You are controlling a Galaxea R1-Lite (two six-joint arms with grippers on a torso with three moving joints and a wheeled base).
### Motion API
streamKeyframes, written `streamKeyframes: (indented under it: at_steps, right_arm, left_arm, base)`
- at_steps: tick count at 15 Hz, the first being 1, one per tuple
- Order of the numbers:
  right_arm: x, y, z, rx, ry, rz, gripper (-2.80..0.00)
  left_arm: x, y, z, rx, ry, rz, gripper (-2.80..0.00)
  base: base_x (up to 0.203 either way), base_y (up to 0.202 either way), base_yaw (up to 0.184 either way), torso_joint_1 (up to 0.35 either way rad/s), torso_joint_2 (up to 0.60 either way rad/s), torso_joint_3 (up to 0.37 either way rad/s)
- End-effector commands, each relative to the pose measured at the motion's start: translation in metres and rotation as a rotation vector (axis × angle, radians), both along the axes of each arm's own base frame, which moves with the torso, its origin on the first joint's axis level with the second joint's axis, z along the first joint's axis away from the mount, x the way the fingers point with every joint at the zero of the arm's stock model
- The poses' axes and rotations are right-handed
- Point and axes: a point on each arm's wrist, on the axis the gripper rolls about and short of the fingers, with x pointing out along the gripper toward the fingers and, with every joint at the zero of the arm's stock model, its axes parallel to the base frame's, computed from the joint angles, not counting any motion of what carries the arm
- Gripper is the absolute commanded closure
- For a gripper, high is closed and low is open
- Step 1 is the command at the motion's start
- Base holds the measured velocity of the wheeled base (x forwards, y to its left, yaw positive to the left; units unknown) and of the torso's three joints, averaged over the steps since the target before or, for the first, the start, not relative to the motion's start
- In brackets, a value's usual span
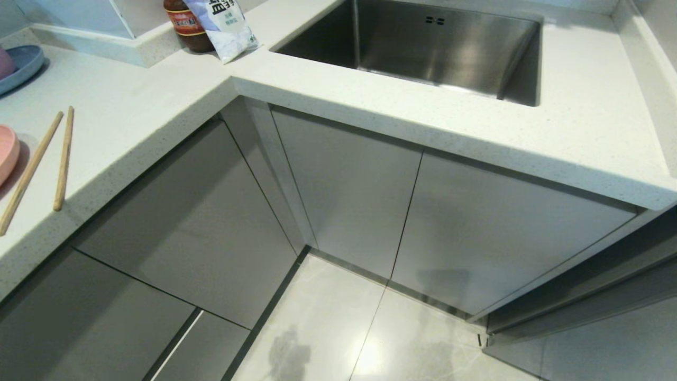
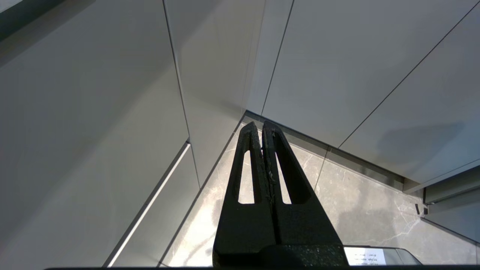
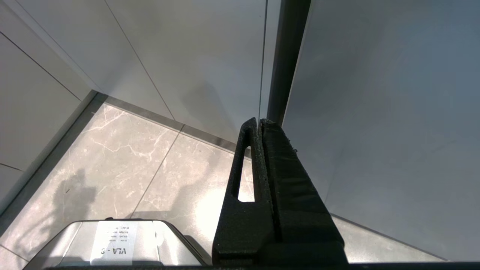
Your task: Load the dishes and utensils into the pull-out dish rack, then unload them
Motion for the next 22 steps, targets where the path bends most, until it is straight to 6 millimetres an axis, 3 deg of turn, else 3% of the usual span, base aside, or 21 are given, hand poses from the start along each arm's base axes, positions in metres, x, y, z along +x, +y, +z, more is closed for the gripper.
streamKeyframes:
  at_steps: [1, 6, 22]
  right_arm:
    - [-0.0001, 0.0, -0.0004, 0.0, -0.001, 0.0, 0.0]
    - [-0.0001, 0.0, -0.0004, 0.001, -0.001, 0.0, 0.0]
    - [-0.0001, 0.0, -0.0004, 0.001, -0.001, 0.0, 0.0]
  left_arm:
    - [0.0021, 0.0, -0.0065, 0.001, 0.026, 0.0, 0.0]
    - [0.002, 0.0, -0.0063, 0.0, 0.025, -0.002, 0.0]
    - [0.002, 0.0, -0.0063, 0.002, 0.025, -0.001, 0.0]
  base:
    - [0.0, 0.0, 0.0, 0.0, 0.0, 0.0]
    - [0.0, 0.0, 0.0, 0.001, 0.0, 0.063]
    - [0.0, 0.0, 0.0, 0.002, 0.0, 0.199]
